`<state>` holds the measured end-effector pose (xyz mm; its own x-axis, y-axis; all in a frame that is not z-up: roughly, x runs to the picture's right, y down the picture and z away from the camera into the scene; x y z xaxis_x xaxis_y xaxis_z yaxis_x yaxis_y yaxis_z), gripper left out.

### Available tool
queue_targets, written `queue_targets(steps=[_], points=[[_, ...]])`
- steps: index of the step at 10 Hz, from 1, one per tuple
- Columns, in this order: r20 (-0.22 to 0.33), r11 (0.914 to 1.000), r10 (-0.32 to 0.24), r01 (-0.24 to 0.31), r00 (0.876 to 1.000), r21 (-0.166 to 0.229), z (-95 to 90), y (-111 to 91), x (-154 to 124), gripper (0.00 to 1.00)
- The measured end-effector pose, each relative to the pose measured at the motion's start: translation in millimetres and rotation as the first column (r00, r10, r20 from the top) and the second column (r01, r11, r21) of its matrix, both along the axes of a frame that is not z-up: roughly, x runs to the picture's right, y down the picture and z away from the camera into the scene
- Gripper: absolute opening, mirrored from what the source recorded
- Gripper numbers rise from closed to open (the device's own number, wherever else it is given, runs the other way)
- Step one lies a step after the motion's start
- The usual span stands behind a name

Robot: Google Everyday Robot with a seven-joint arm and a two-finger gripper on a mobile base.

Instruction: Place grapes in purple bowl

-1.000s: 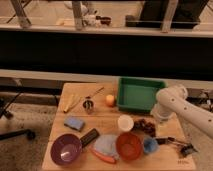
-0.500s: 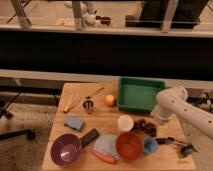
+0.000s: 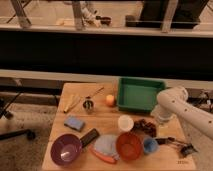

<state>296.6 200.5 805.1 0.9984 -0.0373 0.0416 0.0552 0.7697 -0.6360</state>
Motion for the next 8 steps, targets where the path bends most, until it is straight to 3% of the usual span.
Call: queue_targets(steps=[8], points=[[0.039, 0.9997, -0.015, 0.016, 0.999, -0.017, 13.4, 5.4, -11.8, 0.80]])
